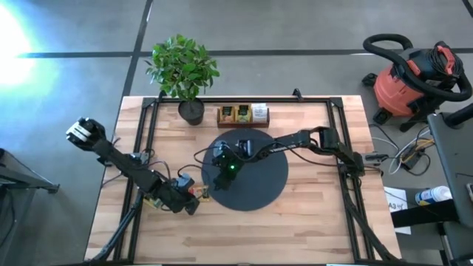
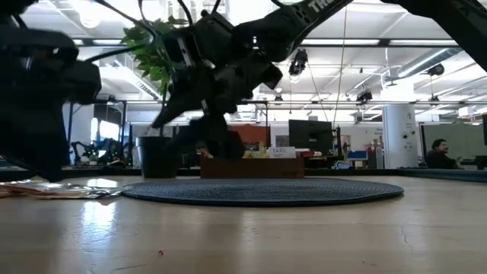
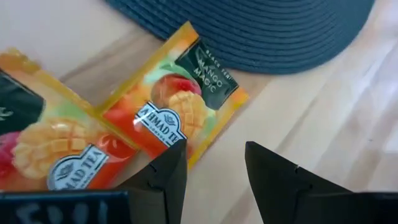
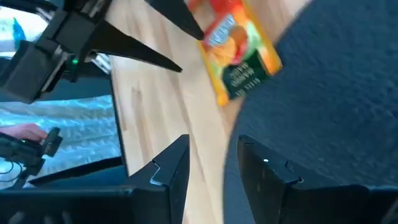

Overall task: Pick & Place Tea
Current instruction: Put the bottom orange tea bag into the left slot of the wooden organizer

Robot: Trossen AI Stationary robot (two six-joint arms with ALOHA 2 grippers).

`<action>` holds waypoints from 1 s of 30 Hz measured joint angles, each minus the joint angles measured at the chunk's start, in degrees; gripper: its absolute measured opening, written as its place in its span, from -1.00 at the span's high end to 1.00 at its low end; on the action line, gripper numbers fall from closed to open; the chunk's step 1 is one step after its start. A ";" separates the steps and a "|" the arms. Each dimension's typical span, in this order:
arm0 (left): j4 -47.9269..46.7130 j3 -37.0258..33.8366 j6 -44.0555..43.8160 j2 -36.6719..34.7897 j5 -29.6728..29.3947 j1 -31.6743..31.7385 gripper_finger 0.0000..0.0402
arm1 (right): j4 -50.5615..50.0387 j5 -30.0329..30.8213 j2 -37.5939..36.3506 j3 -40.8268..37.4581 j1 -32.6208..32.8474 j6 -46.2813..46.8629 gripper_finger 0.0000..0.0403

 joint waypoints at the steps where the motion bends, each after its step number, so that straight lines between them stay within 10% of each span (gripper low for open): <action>1: 0.82 -0.20 -0.02 0.92 0.03 0.00 0.32 | 0.00 0.02 0.01 -0.54 0.17 0.08 0.38; 30: 28.81 -1.64 3.58 15.89 -5.55 6.31 0.32 | 2.31 9.33 0.09 -8.11 0.52 3.86 0.38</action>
